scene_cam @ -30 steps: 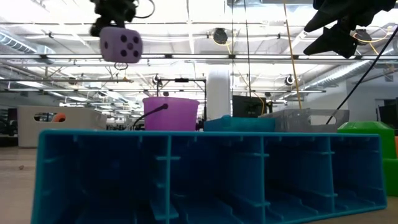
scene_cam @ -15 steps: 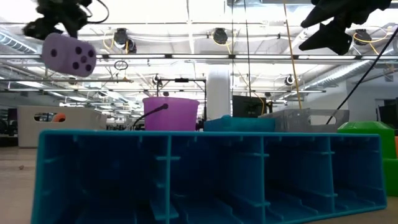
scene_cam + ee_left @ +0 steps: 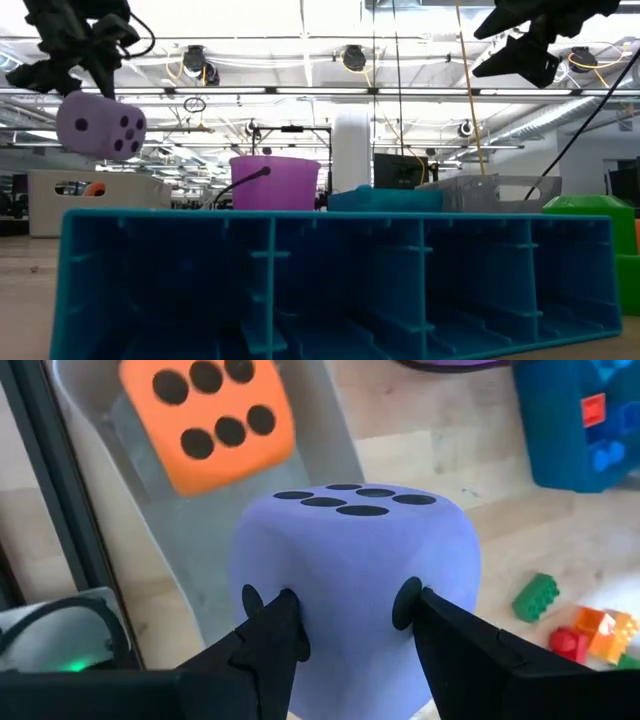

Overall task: Pick & Place Toys
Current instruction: Put the purple die into the gray bin

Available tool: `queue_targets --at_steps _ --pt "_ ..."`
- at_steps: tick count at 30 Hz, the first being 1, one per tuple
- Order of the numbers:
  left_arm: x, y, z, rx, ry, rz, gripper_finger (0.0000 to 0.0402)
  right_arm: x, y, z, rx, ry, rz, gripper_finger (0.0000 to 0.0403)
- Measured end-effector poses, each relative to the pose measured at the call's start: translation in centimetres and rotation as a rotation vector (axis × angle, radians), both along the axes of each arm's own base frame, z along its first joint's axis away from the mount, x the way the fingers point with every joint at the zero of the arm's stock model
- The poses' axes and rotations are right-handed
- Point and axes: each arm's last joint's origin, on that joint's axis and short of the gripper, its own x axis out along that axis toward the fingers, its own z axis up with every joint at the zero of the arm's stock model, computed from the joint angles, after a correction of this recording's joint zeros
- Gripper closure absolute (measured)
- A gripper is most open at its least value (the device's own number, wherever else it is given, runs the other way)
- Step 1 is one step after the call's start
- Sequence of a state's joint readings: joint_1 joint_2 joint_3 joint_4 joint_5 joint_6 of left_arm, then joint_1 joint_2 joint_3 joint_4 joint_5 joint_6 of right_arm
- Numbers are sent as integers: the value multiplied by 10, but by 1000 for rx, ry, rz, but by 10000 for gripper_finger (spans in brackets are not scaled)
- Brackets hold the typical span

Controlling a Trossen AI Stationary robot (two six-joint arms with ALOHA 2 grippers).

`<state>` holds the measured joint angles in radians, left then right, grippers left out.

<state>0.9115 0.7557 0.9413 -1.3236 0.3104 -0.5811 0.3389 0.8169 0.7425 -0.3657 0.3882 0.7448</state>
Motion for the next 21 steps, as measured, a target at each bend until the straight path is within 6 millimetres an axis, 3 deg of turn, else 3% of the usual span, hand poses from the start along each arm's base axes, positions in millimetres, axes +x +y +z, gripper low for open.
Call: queue_targets --at_steps 21 --pt "2 3 -52 -7 -10 67 216 0 0 0 -4 4 -1 163"
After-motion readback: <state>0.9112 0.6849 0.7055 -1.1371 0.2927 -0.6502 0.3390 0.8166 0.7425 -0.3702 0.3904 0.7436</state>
